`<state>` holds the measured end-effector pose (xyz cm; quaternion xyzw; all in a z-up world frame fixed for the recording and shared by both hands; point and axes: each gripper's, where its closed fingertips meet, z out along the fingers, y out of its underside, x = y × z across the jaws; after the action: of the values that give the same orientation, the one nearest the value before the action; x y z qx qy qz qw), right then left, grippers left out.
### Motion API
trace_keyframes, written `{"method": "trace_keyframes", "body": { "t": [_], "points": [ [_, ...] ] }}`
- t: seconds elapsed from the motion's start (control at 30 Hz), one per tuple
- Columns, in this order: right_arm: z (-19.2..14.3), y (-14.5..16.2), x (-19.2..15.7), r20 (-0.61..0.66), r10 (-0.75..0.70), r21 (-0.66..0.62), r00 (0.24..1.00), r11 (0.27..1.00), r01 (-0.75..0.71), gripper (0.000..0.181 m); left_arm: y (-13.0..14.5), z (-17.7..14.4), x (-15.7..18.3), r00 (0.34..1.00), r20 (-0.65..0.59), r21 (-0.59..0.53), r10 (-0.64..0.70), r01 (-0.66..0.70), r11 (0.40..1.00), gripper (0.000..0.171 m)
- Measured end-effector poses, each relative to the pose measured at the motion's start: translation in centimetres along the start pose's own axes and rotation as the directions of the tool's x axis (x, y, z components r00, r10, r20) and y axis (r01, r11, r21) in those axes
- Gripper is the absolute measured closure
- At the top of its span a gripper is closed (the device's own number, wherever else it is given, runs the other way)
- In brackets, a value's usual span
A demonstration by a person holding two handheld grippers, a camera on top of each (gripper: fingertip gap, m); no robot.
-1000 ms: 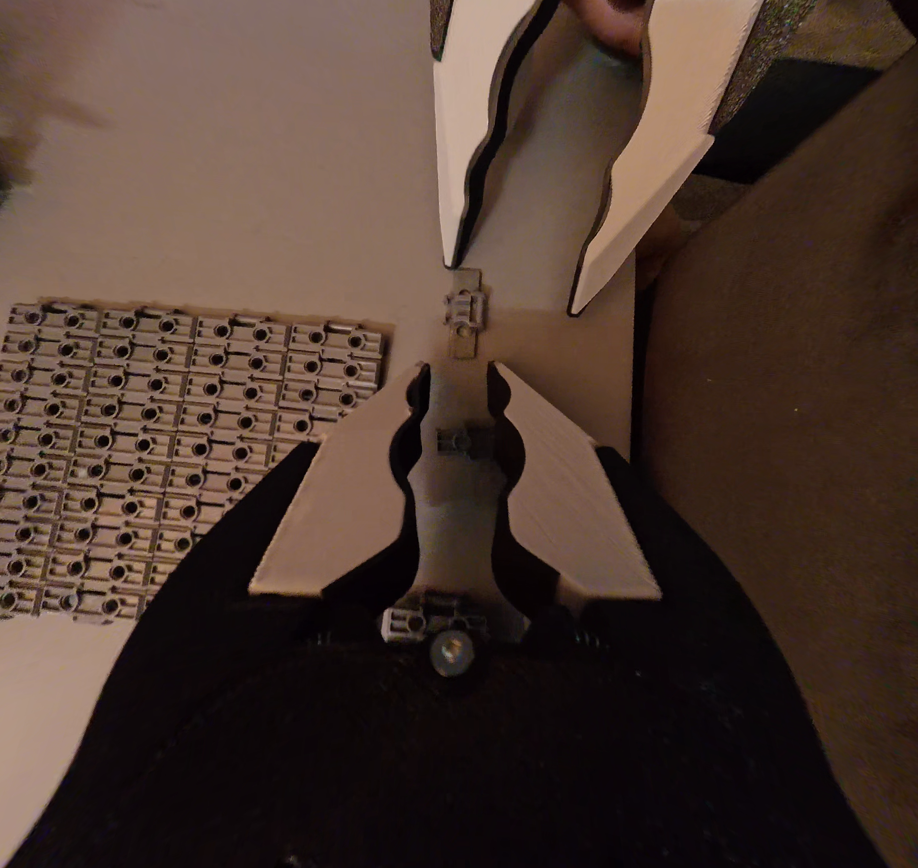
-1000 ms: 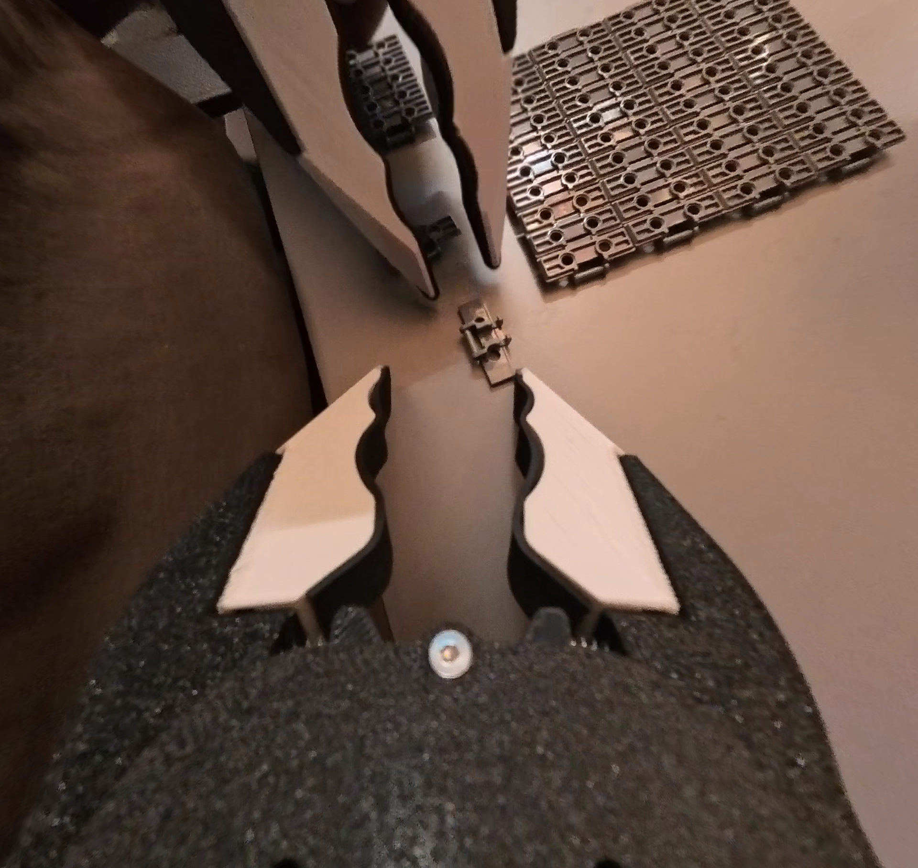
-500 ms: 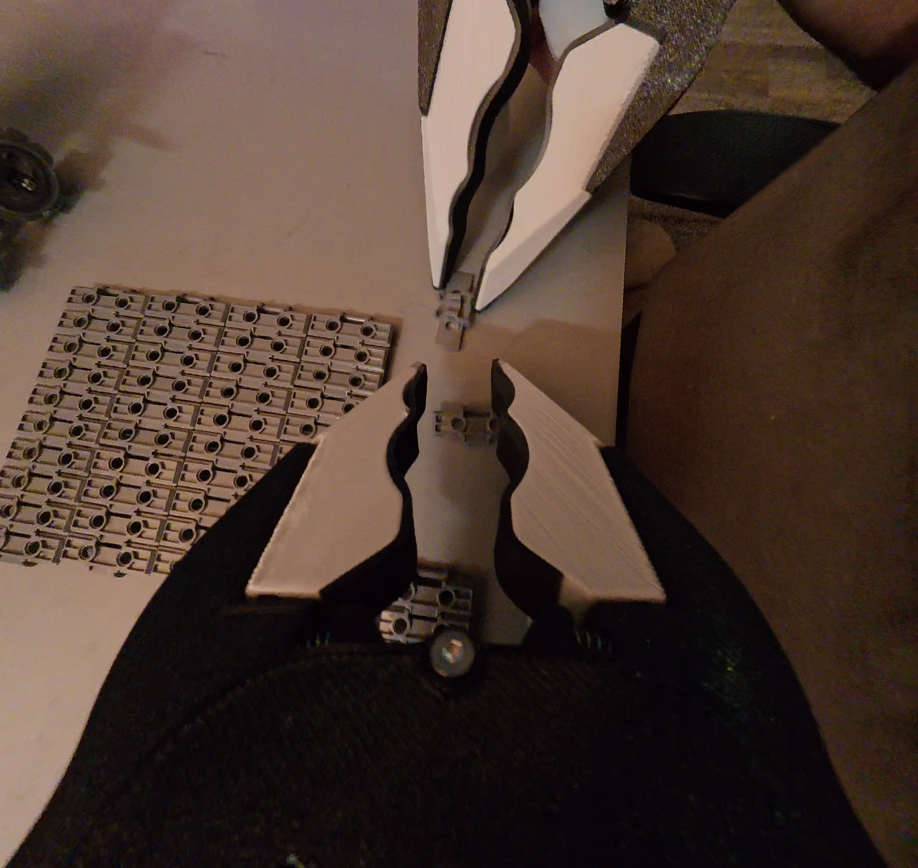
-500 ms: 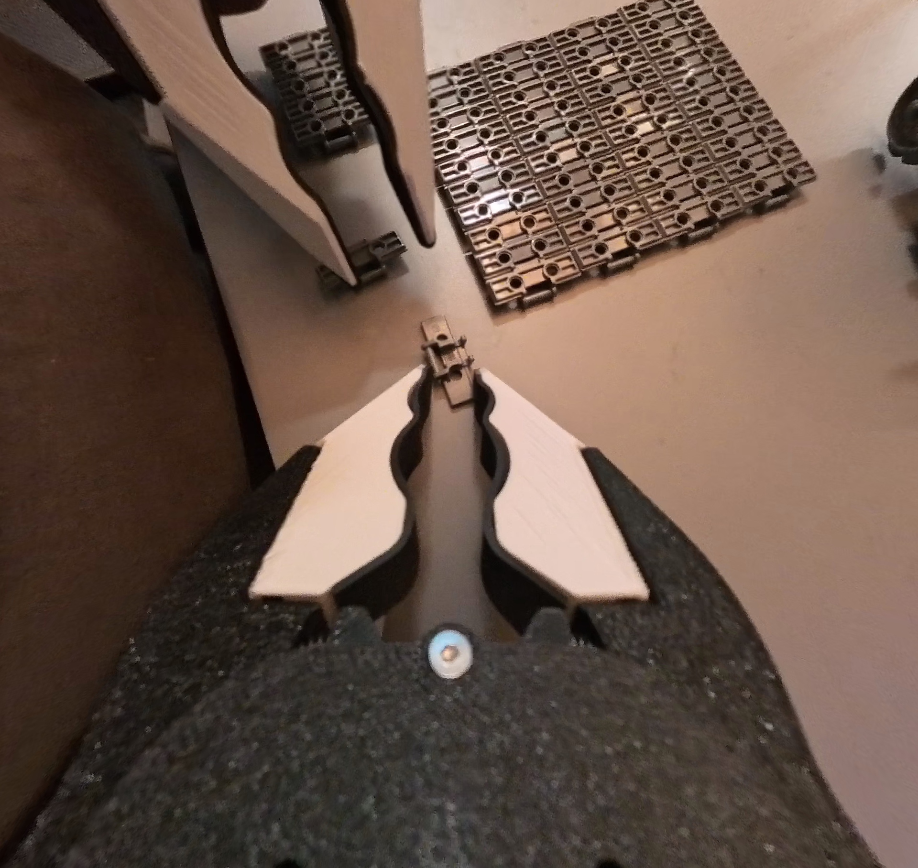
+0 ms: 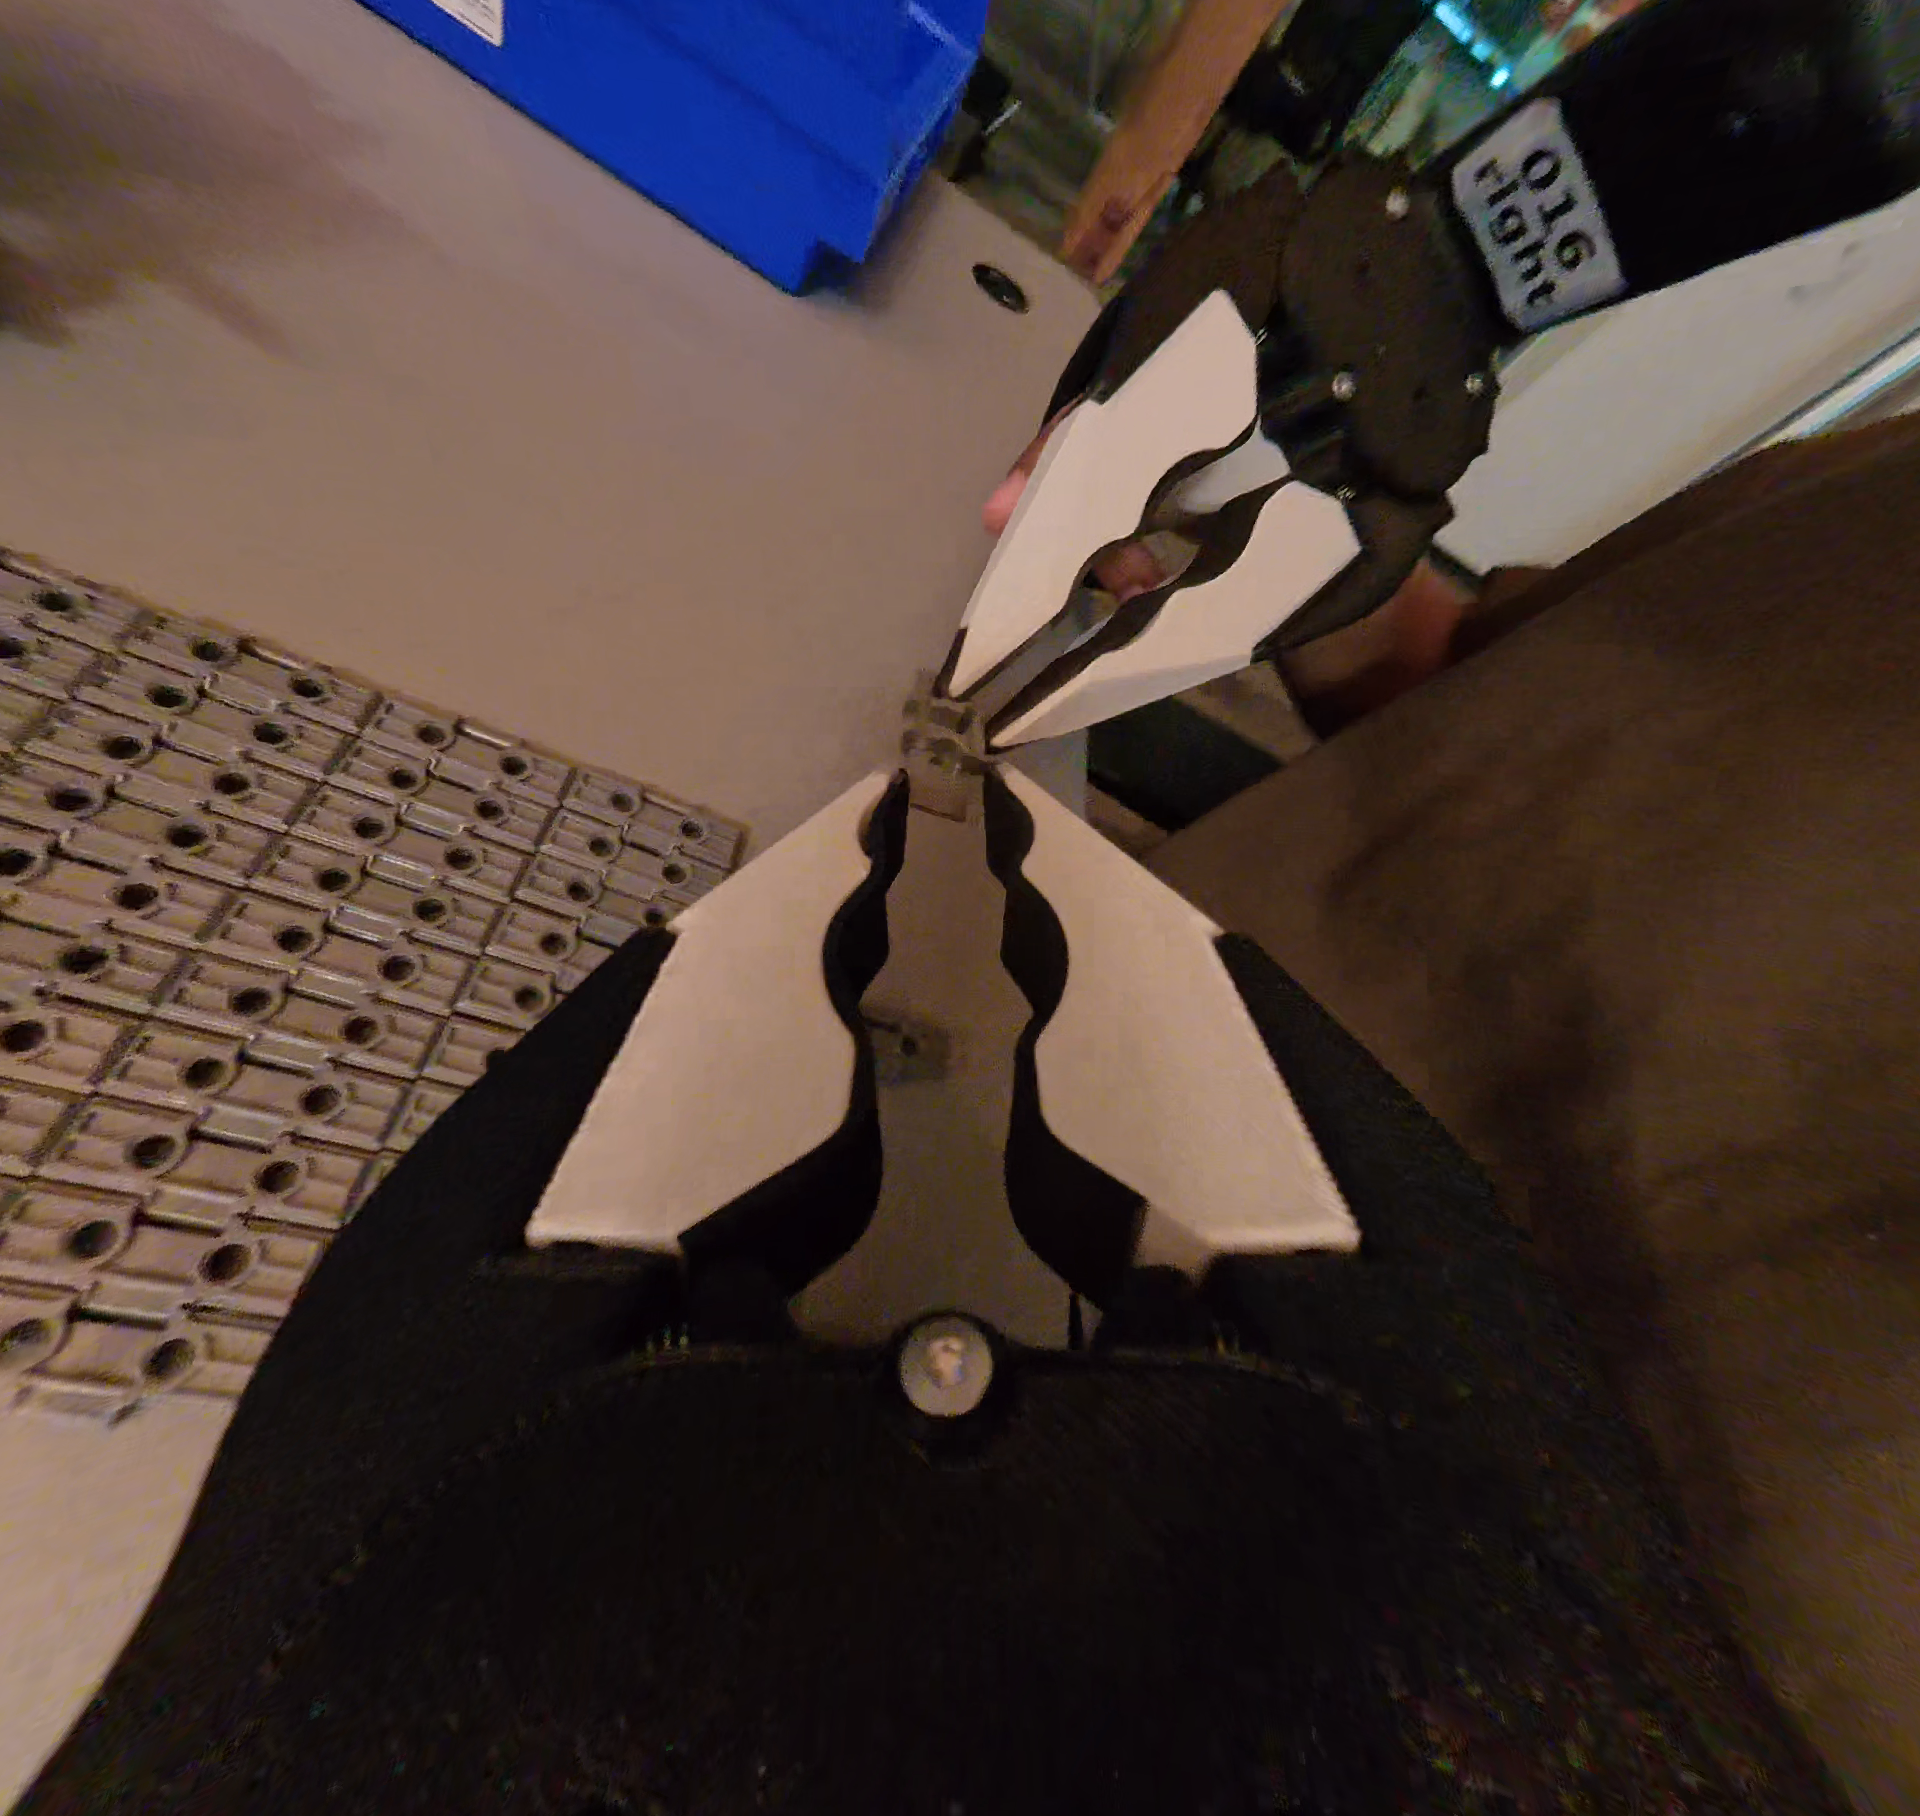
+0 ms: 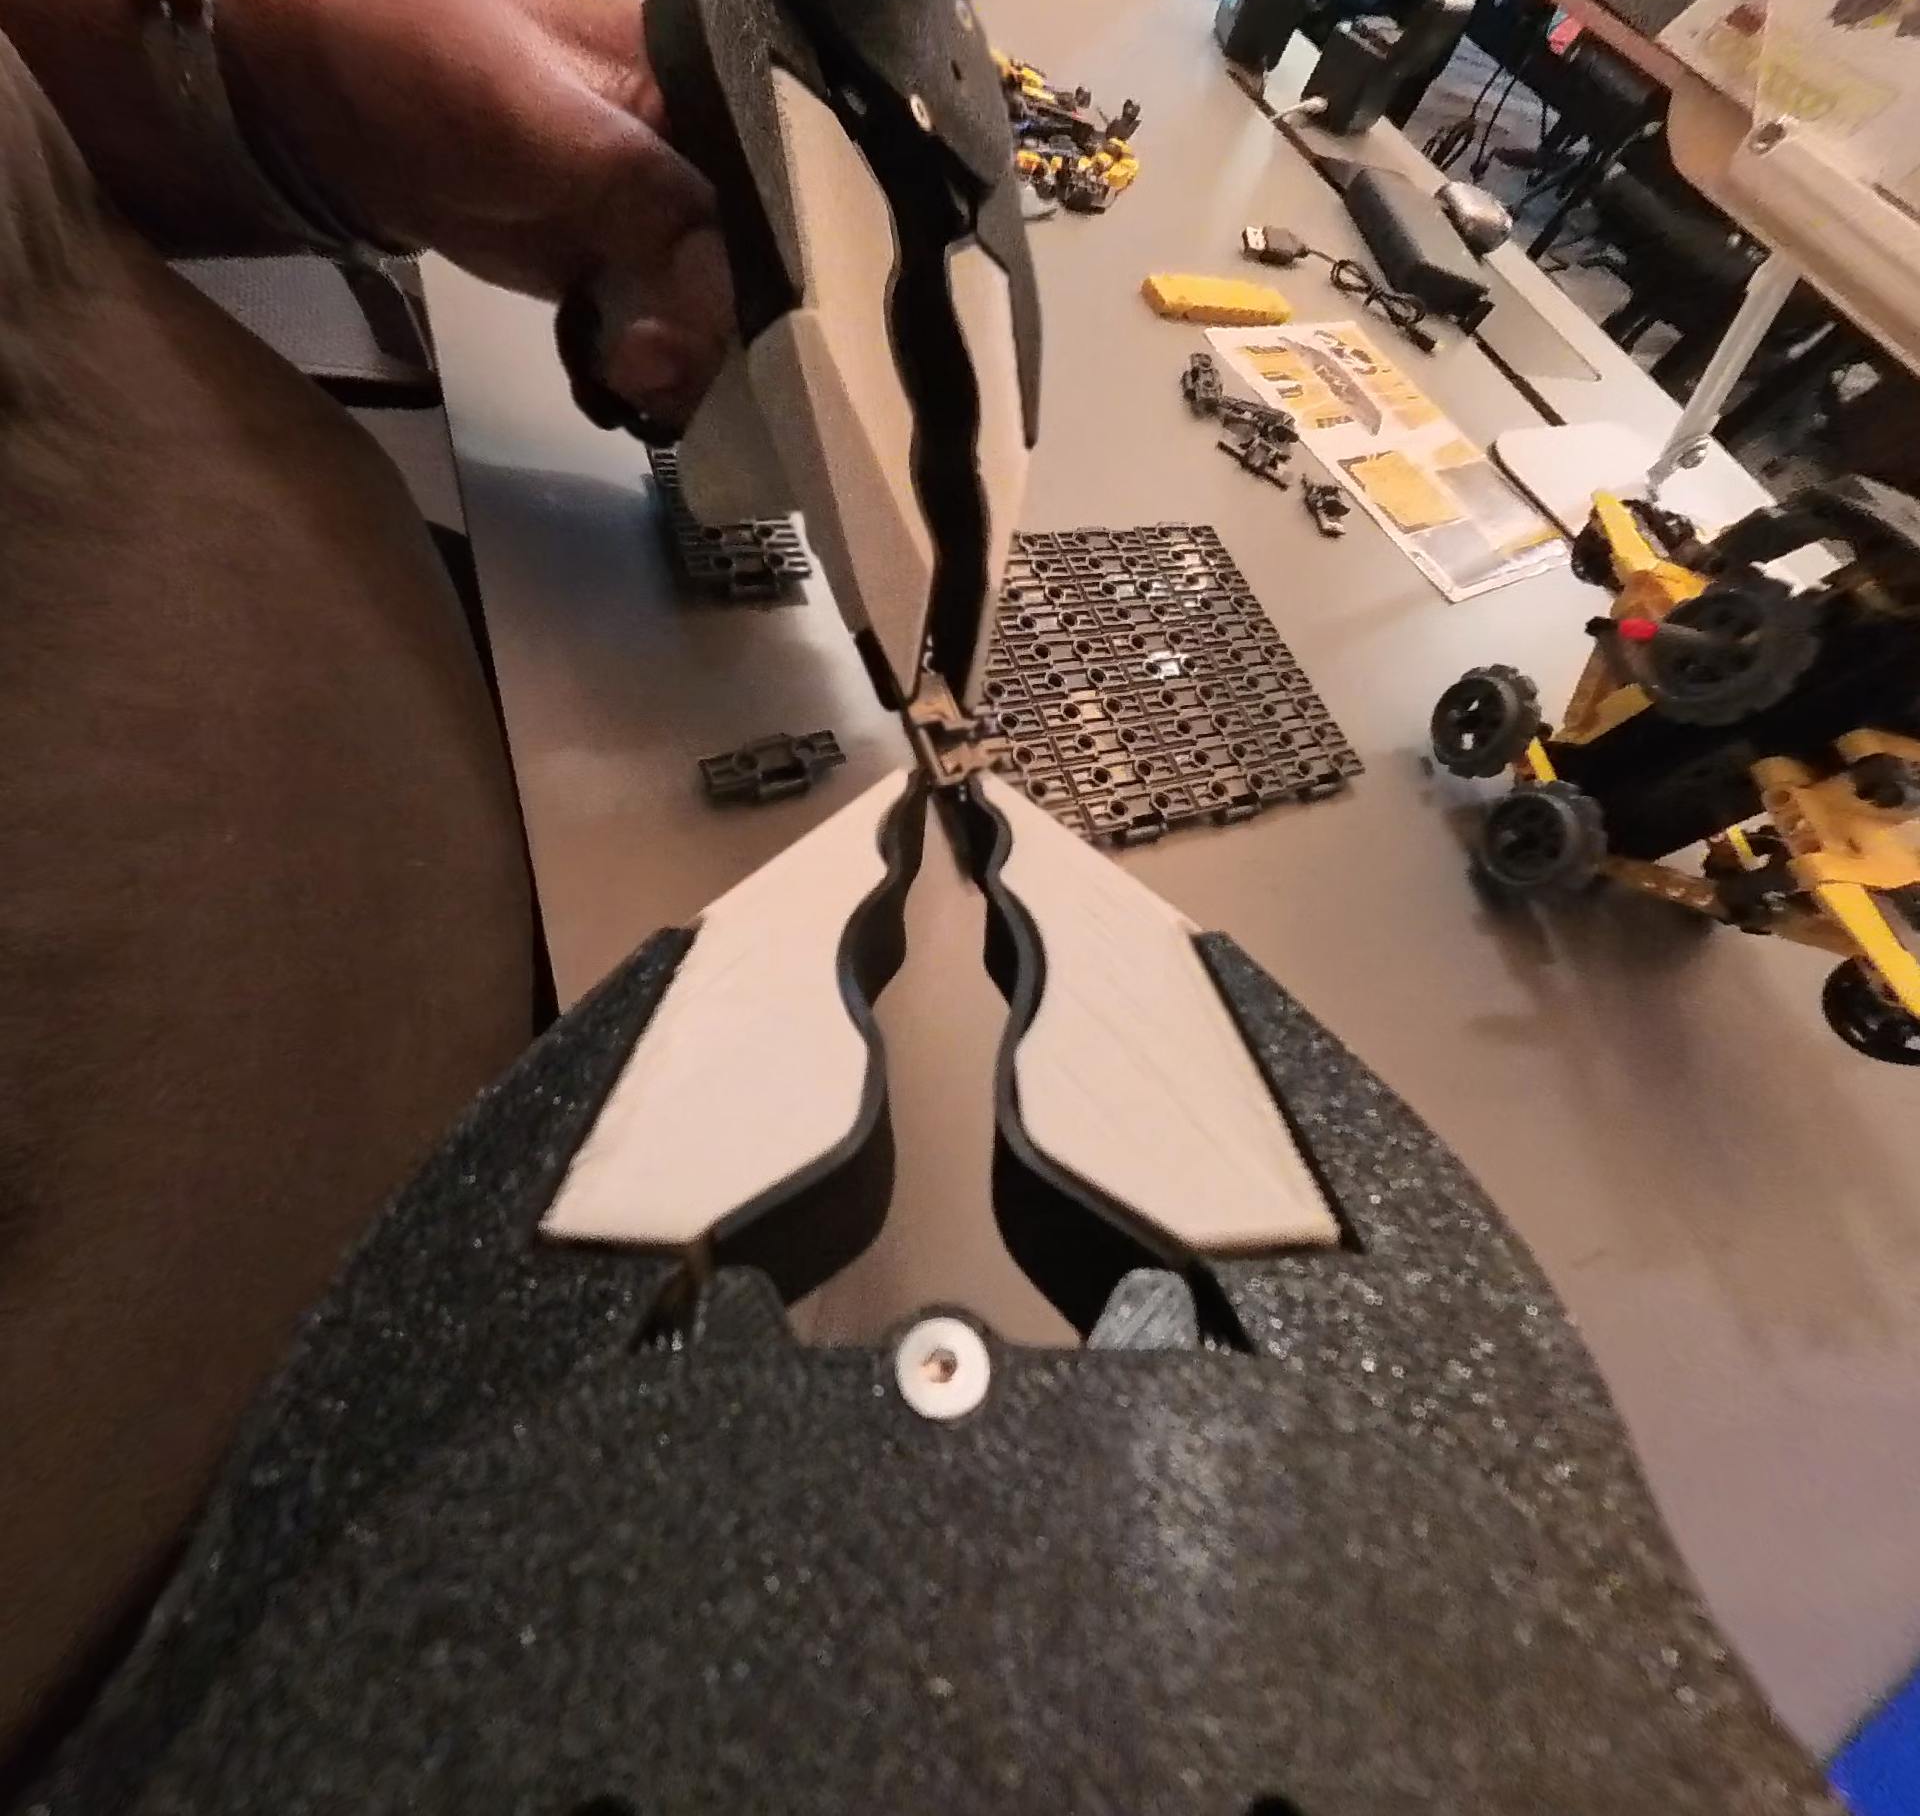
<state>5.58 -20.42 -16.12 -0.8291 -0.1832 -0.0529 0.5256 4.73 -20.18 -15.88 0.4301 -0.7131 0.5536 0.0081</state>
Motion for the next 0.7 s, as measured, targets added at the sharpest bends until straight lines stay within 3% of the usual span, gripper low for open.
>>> {"method": "trace_keyframes", "body": {
  "t": [0.33, 0.5, 0.6, 0.7],
  "points": [
    [-0.5, -1.3, -0.1, 0.000, 0.005, 0.093, 1.000, 0.996, -0.005, 0.175, -0.7, -0.1, 1.1, 0.992, -0.114, 0.057, -0.057, 0.064, 0.996, 0.159],
    [-1.1, -2.8, 0.6, 0.017, 0.150, 0.200, 0.989, 0.968, -0.151, 0.154, -1.9, -1.1, 1.1, 0.990, -0.129, 0.147, -0.050, 0.069, 0.987, 0.160],
    [-1.7, -3.7, 2.2, 0.021, 0.330, 0.299, 0.944, 0.899, -0.321, 0.149, -2.6, -1.7, 1.1, 0.994, -0.109, 0.203, -0.011, 0.033, 0.979, 0.160],
    [-1.9, -3.9, 3.0, 0.198, 0.593, 0.329, 0.780, 0.710, -0.623, 0.146, -3.0, -2.2, 1.2, 0.995, -0.021, 0.235, 0.098, -0.091, 0.968, 0.160]
  ]
}}
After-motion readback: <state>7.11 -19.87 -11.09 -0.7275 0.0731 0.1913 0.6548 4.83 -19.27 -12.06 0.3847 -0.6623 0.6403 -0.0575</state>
